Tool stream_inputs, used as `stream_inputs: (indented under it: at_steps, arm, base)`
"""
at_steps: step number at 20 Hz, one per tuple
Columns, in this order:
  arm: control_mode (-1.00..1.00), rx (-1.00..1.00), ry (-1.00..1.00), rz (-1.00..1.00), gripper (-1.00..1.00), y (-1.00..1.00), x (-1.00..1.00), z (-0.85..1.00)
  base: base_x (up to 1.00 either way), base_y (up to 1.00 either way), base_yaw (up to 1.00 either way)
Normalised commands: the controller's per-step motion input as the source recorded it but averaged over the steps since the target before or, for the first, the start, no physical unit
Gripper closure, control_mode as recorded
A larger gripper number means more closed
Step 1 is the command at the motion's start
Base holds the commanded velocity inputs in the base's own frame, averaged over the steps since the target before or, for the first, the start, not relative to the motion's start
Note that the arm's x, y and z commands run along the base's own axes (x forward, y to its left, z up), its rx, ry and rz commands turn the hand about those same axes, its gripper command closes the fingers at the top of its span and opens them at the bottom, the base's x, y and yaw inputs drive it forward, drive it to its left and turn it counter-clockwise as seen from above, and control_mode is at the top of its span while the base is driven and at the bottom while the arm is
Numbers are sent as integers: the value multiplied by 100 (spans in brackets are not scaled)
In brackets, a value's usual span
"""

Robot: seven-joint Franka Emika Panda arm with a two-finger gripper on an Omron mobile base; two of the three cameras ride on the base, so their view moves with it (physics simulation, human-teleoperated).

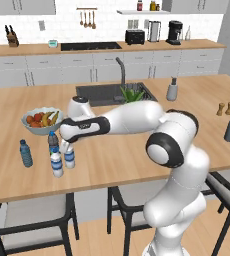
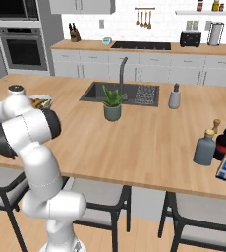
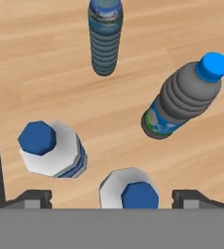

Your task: Move the plastic bottles in the middle to the plastics group, and the glass bottles in the middle to the glass group.

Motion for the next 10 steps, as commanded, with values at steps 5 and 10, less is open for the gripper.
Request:
stream_inputs:
  at_steps: [5,10]
  arm:
    - [-100,-5,0,-9,-100,-15,-55,47]
    - [-100,-1,3,-24,-100,-46,-50,4]
  base:
    - [0,0,0]
    - [0,0,0]
